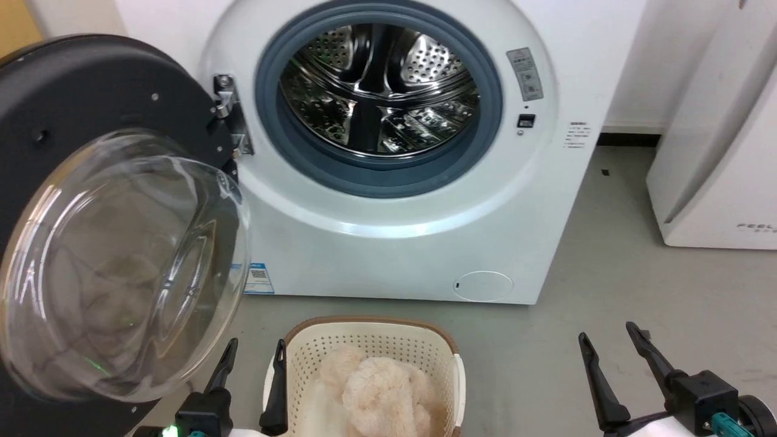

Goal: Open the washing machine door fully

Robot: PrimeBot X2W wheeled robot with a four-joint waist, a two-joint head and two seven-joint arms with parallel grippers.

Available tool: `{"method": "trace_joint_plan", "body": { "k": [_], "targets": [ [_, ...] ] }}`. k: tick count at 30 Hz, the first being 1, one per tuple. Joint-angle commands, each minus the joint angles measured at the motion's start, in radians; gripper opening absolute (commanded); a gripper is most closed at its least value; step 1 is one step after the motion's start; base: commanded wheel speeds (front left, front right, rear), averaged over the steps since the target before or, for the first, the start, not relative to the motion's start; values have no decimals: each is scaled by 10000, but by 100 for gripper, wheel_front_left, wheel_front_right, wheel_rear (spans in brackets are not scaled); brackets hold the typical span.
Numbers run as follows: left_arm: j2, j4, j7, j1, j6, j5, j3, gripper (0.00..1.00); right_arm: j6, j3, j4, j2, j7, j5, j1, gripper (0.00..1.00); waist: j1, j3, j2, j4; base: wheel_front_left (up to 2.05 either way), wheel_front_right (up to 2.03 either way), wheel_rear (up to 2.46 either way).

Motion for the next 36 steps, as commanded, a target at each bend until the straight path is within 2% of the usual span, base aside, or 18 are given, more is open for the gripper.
{"method": "trace_joint_plan", "body": {
  "k": [1,14,15,36],
  "targets": [
    [4,129,-5,-133,-46,-54,-3,100,8,7,-86,34,39,-42,83,100,0,14,-1,-158,0,0,0],
    [-23,366,-3,-26,19,-286,7,100,8,20,-21,34,-7,86,80,100,0,40,-1,-446,0,0,0],
    [-35,343,12,-11,17,-237,4,0,0,23,-15,2,31,31,4,0,0,41,-1,-449,0,0,0],
    [-162,76,391,-90,-136,70,276,0,1,28,49,5,149,-9,-171,0,0,72,-1,-466,0,0,0]
  ]
}}
